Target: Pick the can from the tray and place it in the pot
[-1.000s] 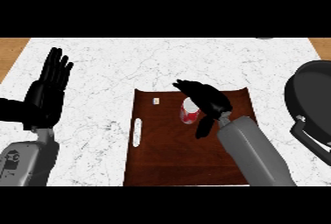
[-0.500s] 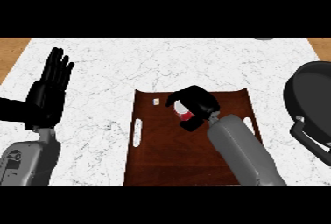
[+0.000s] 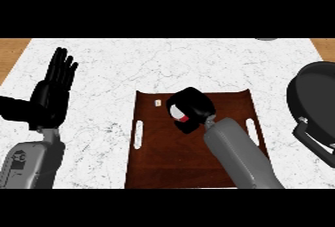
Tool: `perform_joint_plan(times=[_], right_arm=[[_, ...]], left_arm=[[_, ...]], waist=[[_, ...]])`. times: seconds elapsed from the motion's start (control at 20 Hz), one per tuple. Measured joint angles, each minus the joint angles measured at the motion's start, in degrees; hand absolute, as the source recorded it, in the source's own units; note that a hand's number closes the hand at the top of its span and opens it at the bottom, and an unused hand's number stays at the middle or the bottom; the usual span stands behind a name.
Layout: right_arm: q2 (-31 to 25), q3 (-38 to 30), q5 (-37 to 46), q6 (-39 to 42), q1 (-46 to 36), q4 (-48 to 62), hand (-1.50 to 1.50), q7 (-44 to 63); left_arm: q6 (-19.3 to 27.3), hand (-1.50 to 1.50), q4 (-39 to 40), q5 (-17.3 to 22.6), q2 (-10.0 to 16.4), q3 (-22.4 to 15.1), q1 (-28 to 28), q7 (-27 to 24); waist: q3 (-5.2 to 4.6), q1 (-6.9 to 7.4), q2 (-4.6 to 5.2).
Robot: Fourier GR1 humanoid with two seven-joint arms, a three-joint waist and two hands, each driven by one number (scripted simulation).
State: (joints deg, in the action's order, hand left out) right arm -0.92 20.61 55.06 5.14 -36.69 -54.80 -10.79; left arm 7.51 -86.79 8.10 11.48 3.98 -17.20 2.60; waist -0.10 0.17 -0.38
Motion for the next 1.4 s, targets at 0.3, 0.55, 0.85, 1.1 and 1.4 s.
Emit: perform_joint_plan(times=[0.3, 0.55, 0.85, 1.1, 1.4], right_arm=[[0.6, -0.4, 2.4, -4.5, -1.7, -1.1, 1.50, 14.4], [0.8, -1.1, 1.8, -9.4, -6.8, 1.9, 1.50, 34.2], [0.9, 0.5, 6.2, -16.0, -13.1, 0.7, 1.50, 55.1], [-0.6, 0.0, 14.7, -17.4, -15.7, -3.9, 1.50, 66.9], [-6.9, -2.4, 22.5, -16.7, -14.0, -13.4, 1.50, 70.7]], left_arm=[[-0.9, 0.00, -0.8, 0.3, 0.3, 0.4, 0.4, 0.1], [-1.4, 0.00, -0.6, 0.2, 0.1, -0.2, 0.1, 0.2], [-1.0, 0.00, 0.1, -0.3, 0.4, 0.2, -0.5, 0.4], [-1.2, 0.00, 0.4, 0.2, 0.9, 1.5, 0.5, -0.3], [-1.1, 0.00, -1.3, 0.1, 0.8, 1.6, 2.6, -0.1]], waist=[[0.06, 0.77, 0.43], [0.06, 2.10, 0.60], [0.05, 1.25, 0.27], [0.04, -0.30, -0.05], [0.07, -1.18, -0.25]])
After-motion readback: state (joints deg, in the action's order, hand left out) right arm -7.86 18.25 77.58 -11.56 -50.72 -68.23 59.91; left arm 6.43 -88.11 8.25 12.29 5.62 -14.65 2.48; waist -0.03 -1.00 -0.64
